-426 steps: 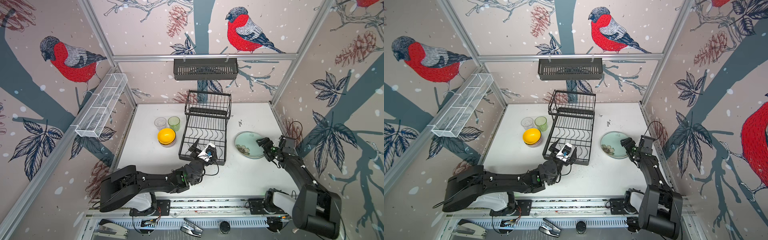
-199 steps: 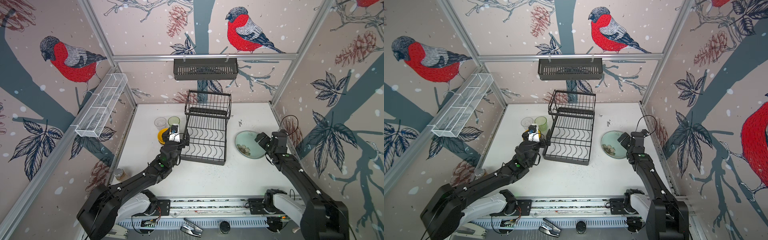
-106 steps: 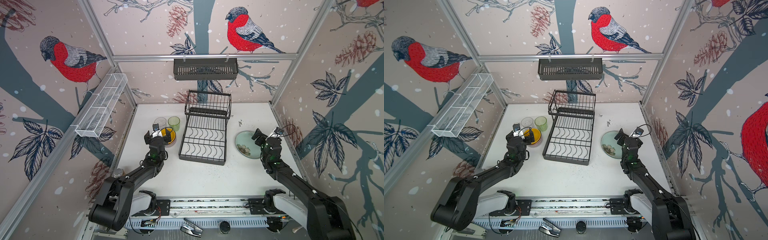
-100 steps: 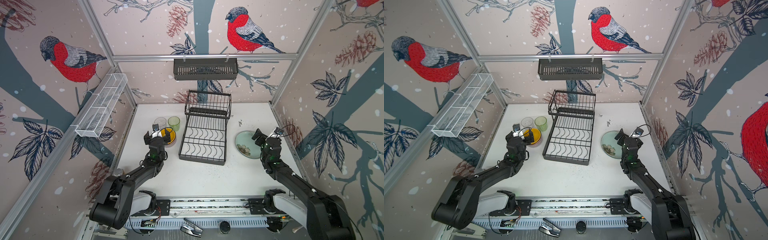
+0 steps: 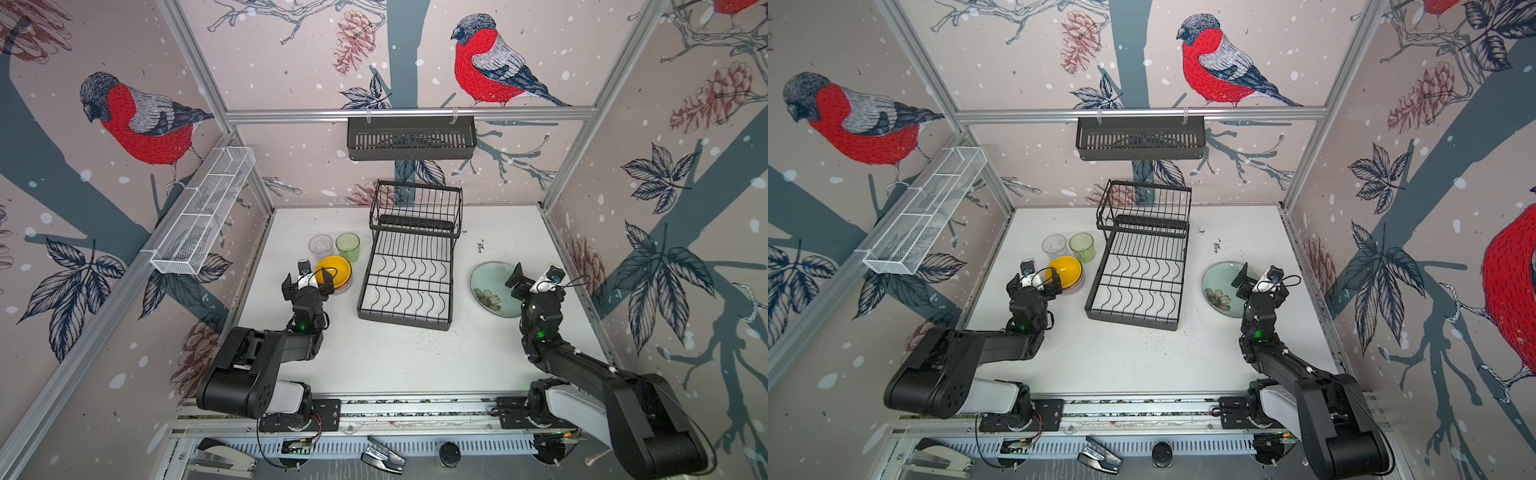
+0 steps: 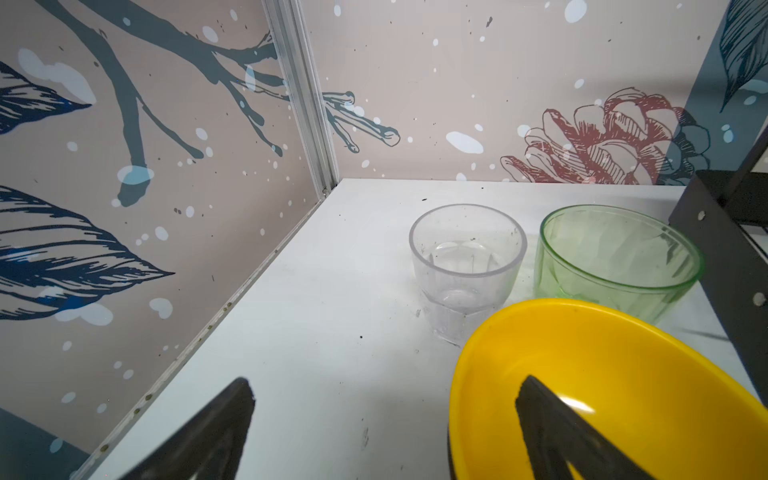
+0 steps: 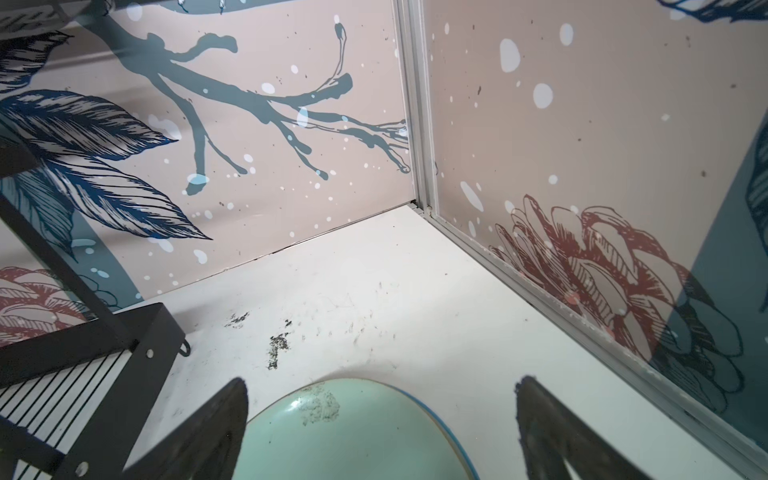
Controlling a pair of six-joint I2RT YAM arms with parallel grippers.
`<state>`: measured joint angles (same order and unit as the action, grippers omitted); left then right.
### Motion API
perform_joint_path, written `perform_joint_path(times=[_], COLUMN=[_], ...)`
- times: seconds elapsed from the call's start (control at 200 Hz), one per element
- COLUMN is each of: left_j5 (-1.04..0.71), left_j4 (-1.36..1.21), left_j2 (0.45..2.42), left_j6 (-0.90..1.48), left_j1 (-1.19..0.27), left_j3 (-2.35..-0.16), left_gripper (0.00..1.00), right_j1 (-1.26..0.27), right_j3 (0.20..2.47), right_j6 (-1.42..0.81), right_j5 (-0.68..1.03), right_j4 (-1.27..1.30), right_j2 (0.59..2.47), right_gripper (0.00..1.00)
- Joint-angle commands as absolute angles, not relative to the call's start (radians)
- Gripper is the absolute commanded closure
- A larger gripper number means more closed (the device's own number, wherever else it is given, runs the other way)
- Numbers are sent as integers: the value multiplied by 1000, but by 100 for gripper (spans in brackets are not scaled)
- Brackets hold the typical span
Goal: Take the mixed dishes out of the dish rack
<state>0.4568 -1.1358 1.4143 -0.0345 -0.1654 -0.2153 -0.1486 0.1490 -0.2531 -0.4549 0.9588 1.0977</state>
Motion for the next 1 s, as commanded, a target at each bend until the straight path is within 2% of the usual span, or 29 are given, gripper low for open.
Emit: perform_joint_path(times=[0.0,0.365,0.455,0.53,0.61,0.996], left_j5=[421,361,351,348,362,381], left_j4=[-1261,-1381,-1487,-1385,-1414,-1407], left_j2=[1432,1519,1594,1553,1576,1574], left_j6=[-60,-50,-60,-36,-33,-26], left_j1=[-160,-136,-127,-120,-120,-120], left_j3=[-219,-183,-176,-187,-196,-198], left_gripper=[2,2,1,1,1,1], right_j1=[-151,-153,-153,-150,-141,2], right_j3=[133,126,144,146,152,190], right_j6=[-174,-83,-72,-67,-68,-149], right_j5=[-495,-501,-504,-497,-477,-239], right_j4=[1085,1149,1170,1199,1210,1225], right_j2=[1107,1180,1235,1283,1314,1443], right_gripper=[0,0,0,0,0,0])
